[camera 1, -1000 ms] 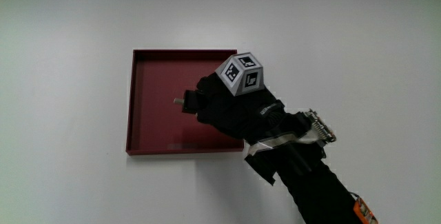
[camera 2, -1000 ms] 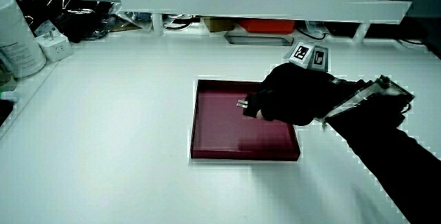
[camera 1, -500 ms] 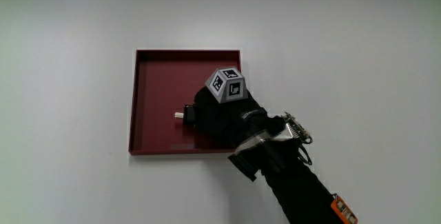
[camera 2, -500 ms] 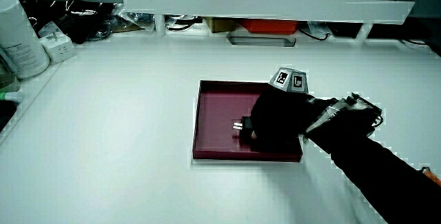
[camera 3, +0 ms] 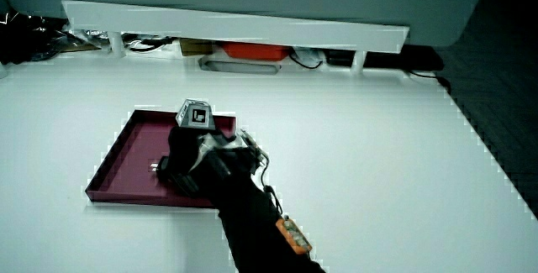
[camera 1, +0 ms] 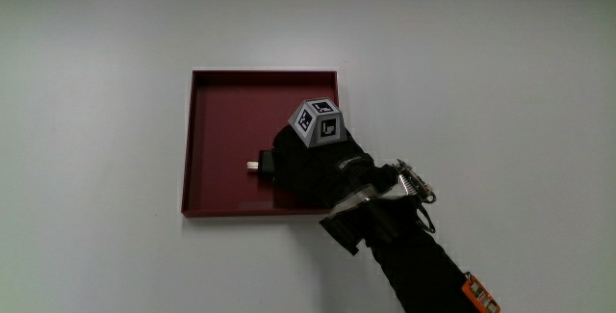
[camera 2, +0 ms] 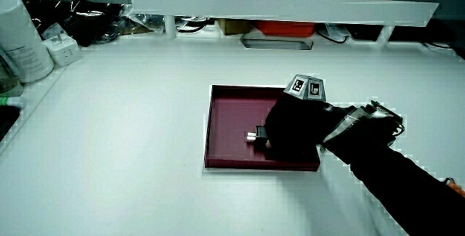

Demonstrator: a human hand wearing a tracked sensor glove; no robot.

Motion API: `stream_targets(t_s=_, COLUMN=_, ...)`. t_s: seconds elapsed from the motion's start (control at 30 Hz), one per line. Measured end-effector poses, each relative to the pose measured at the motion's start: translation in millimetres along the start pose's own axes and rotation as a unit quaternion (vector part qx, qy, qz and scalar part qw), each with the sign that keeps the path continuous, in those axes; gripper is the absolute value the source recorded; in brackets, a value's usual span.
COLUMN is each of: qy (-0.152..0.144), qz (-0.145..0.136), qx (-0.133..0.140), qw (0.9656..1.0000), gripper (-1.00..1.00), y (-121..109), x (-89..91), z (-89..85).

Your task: Place charger into plate

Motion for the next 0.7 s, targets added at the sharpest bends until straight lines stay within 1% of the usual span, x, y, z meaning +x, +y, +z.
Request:
stream_targets(t_s=0.03, qy=0.001, qz=-0.002, qx=0.004, qw=1.0, gripper=-0.05, y=-1, x=-0.3, z=0.6)
stream_targets(t_s=0.07, qy=0.005, qz=0.004, qx=-0.003, qw=1.0, gripper=-0.11, y=-1, x=0.3, z=-0.2)
stream_targets(t_s=0.1, qy=0.0, qz=-0.005, qx=0.005, qw=1.0, gripper=-0.16, y=-2, x=0.9, z=0.1)
stream_targets(t_s=0.13, qy=0.004, qz=0.004, qx=0.001, qw=1.0, gripper=-0.21, y=-2, x=1.1, z=-0.3)
stream_targets(t_s=0.17, qy=0.0, qz=0.0, qx=0.007, qw=1.0, gripper=-0.26, y=-3, x=1.5, z=0.3)
stream_targets(t_s=0.2, qy=0.001, qz=-0.005, qx=0.008, qw=1.0, gripper=-0.32, y=-1, x=3.8, z=-1.4)
stream_targets(t_s=0.23, qy=0.006, qz=0.002, qx=0.005, qw=1.0, gripper=-0.37, y=-3, x=3.6, z=-0.8)
stream_targets(t_s=0.27, qy=0.004, qz=0.001, qx=0.006, qw=1.0, gripper=-0.42, y=-3, x=4.5, z=-1.7)
stream_targets(t_s=0.33, qy=0.004, qz=0.004, qx=-0.005, qw=1.0, gripper=-0.53, y=-3, x=6.8, z=-3.4)
stream_targets(t_s=0.4, qy=0.01, qz=0.004, qx=-0.003, qw=0.9999, gripper=-0.63, y=-7, x=6.9, z=-0.5)
stream_targets(t_s=0.43, qy=0.004, qz=0.002, qx=-0.002, qw=1.0, gripper=-0.68, y=-9, x=6.3, z=1.9)
stream_targets(t_s=0.47, qy=0.007, qz=0.012, qx=-0.009, qw=0.9999, gripper=-0.74, y=-11, x=6.0, z=3.8)
stream_targets(t_s=0.5, qy=0.005, qz=0.015, qx=-0.006, qw=0.9999, gripper=-0.79, y=-15, x=5.1, z=7.6)
stream_targets(t_s=0.53, qy=0.008, qz=0.023, qx=-0.009, qw=0.9997, gripper=-0.84, y=-19, x=5.4, z=10.3)
stream_targets(t_s=0.57, qy=0.006, qz=0.028, qx=-0.006, qw=0.9996, gripper=-0.89, y=-25, x=4.7, z=14.3)
stream_targets(t_s=0.6, qy=0.007, qz=0.038, qx=0.003, qw=0.9993, gripper=-0.95, y=-34, x=1.9, z=21.1)
stream_targets(t_s=0.63, qy=0.015, qz=0.046, qx=-0.001, qw=0.9988, gripper=-1.0, y=-39, x=2.3, z=24.8)
stream_targets(t_s=0.67, qy=0.016, qz=0.049, qx=0.003, qw=0.9987, gripper=-1.0, y=-44, x=2.4, z=28.7)
stream_targets(t_s=0.7, qy=0.018, qz=0.058, qx=0.002, qw=0.9981, gripper=-1.0, y=-51, x=1.1, z=33.2)
